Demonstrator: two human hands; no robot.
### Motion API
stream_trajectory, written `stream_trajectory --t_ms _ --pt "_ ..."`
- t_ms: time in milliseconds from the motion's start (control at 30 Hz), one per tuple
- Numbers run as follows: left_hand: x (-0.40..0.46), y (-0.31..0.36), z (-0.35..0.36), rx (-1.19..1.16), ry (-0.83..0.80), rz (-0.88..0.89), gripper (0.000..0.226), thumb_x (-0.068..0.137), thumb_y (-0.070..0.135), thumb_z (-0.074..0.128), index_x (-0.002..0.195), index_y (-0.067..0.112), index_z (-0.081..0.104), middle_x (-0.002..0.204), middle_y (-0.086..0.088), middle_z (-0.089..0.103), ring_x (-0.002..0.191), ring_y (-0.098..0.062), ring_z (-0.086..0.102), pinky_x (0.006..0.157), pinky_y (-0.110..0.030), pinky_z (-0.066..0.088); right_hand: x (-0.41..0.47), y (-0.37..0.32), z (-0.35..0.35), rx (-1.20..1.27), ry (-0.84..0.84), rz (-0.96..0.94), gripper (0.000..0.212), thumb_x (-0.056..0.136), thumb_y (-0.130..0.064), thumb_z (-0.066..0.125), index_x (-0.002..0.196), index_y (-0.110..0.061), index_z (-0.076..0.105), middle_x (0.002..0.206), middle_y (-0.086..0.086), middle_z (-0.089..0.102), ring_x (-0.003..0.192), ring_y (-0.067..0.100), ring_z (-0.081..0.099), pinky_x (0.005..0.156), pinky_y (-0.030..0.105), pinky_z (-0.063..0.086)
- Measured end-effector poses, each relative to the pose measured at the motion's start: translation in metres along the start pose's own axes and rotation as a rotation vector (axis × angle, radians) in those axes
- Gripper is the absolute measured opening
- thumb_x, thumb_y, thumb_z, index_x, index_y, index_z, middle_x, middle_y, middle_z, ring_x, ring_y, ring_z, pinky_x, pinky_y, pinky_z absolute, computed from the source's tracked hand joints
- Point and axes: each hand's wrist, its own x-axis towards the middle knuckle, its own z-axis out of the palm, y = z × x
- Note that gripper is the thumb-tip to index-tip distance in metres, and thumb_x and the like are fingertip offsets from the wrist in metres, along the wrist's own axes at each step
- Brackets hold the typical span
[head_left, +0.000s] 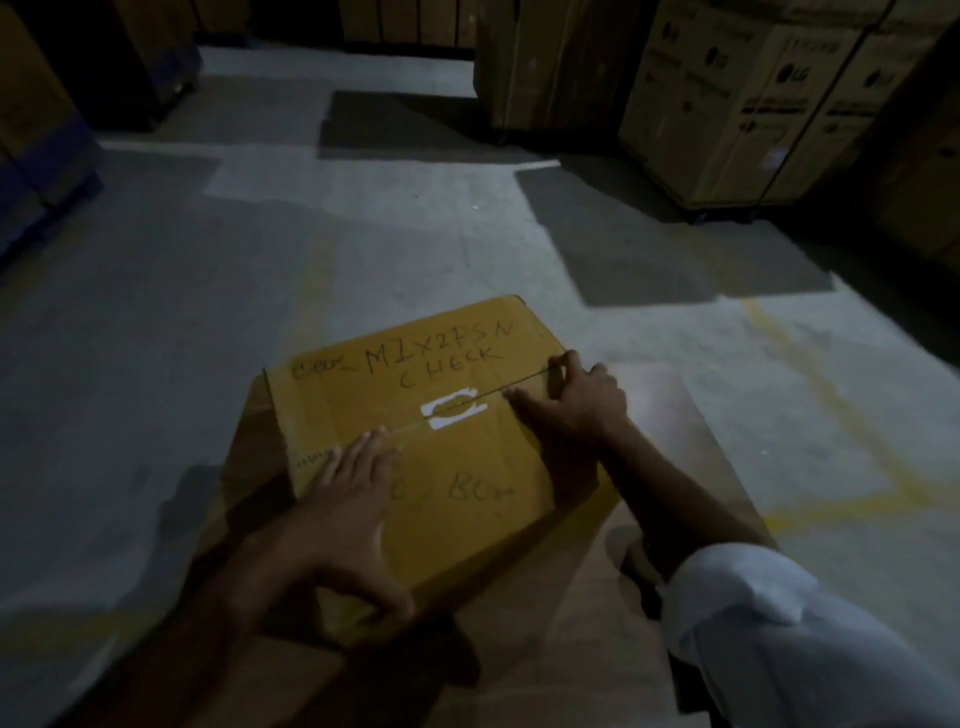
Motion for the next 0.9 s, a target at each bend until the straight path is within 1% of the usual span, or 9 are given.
stream_trajectory --t_ms 67,133,200,300,433,533,633,800,900 --pt "0.003 -0.013 -0.007 -0.083 0.037 0.003 0.16 0.045 0.107 0.055 0.157 0.03 -0.029 0.155 0.012 -0.044 0.146 -0.013 -0.036 0.119 -0.037 -0.018 -0.026 -0.006 0.015 0.021 0.069 0.024 0.111 0.066 -0.104 0.043 0.146 -0.028 0.037 0.13 0.019 0.05 0.122 0.042 0.051 0.106 0.053 0.045" --pt "0.019 -0.003 -0.007 -0.164 0.153 0.04 0.124 0.072 0.101 0.032 0.162 0.031 -0.016 0.162 0.015 -0.031 0.153 -0.012 -0.026 0.123 -0.038 -0.013 -0.052 -0.008 0.029 0.013 0.128 0.031 0.106 0.071 -0.102 0.039 0.144 -0.025 0.04 0.125 0.019 0.051 0.117 0.04 0.053 0.1 0.05 0.046" --pt "0.038 0.018 -0.003 -0.136 0.239 0.083 0.098 0.087 0.086 0.011 0.163 0.029 -0.012 0.165 0.011 -0.027 0.156 -0.017 -0.022 0.124 -0.039 -0.014 -0.072 -0.008 0.04 -0.004 0.19 0.005 0.096 0.077 -0.098 0.034 0.139 -0.025 0.043 0.118 0.017 0.053 0.107 0.035 0.055 0.093 0.044 0.048" --pt "0.06 0.046 0.007 -0.071 0.328 0.141 0.081 0.101 0.072 0.014 0.165 0.027 -0.009 0.169 0.006 -0.024 0.156 -0.018 -0.022 0.126 -0.04 -0.014 -0.087 -0.002 0.047 0.003 0.224 -0.079 0.083 0.083 -0.089 0.03 0.138 -0.028 0.043 0.119 0.016 0.053 0.103 0.029 0.053 0.084 0.038 0.046" --pt "0.077 0.06 0.011 -0.058 0.398 0.208 0.082 0.102 0.071 0.019 0.166 0.024 0.0 0.172 0.007 -0.013 0.158 -0.015 -0.017 0.127 -0.038 -0.01 -0.093 0.014 0.044 0.082 0.191 -0.094 0.074 0.09 -0.084 0.033 0.149 -0.041 0.028 0.123 0.012 0.057 0.107 0.03 0.058 0.081 0.038 0.043" --pt "0.089 0.065 0.001 -0.073 0.453 0.197 0.085 0.099 0.076 0.022 0.166 0.024 0.013 0.173 0.004 -0.002 0.159 -0.017 -0.005 0.126 -0.038 -0.006 -0.097 0.012 0.046 0.067 0.207 -0.019 0.081 0.091 -0.085 0.032 0.154 -0.036 0.019 0.113 0.01 0.067 0.098 0.031 0.067 0.085 0.044 0.053" --pt "0.11 0.066 -0.02 -0.12 0.449 0.175 0.093 0.088 0.087 0.031 0.161 0.028 0.028 0.174 -0.003 0.003 0.16 -0.023 0.001 0.129 -0.046 0.001 -0.103 0.012 0.046 0.115 0.226 0.003 0.081 0.094 -0.081 0.035 0.152 -0.025 0.025 0.109 0.005 0.07 0.092 0.027 0.07 0.08 0.039 0.056" --pt "0.146 0.057 -0.049 -0.144 0.336 0.17 0.123 0.058 0.107 0.046 0.161 0.048 0.015 0.174 -0.003 -0.008 0.159 -0.026 -0.009 0.127 -0.051 -0.007 -0.123 0.029 0.052 0.15 0.194 0.061 0.07 0.095 -0.078 0.035 0.128 -0.018 0.047 0.102 0.004 0.067 0.089 0.025 0.065 0.074 0.04 0.057" --pt "0.161 0.056 -0.061 -0.163 0.347 0.135 0.134 0.046 0.108 0.055 0.159 0.048 0.016 0.173 -0.007 -0.008 0.159 -0.03 -0.01 0.127 -0.053 -0.008 -0.139 0.033 0.057 0.224 0.208 0.047 0.074 0.09 -0.081 0.035 0.126 -0.019 0.049 0.095 -0.004 0.06 0.082 0.019 0.061 0.064 0.032 0.048"
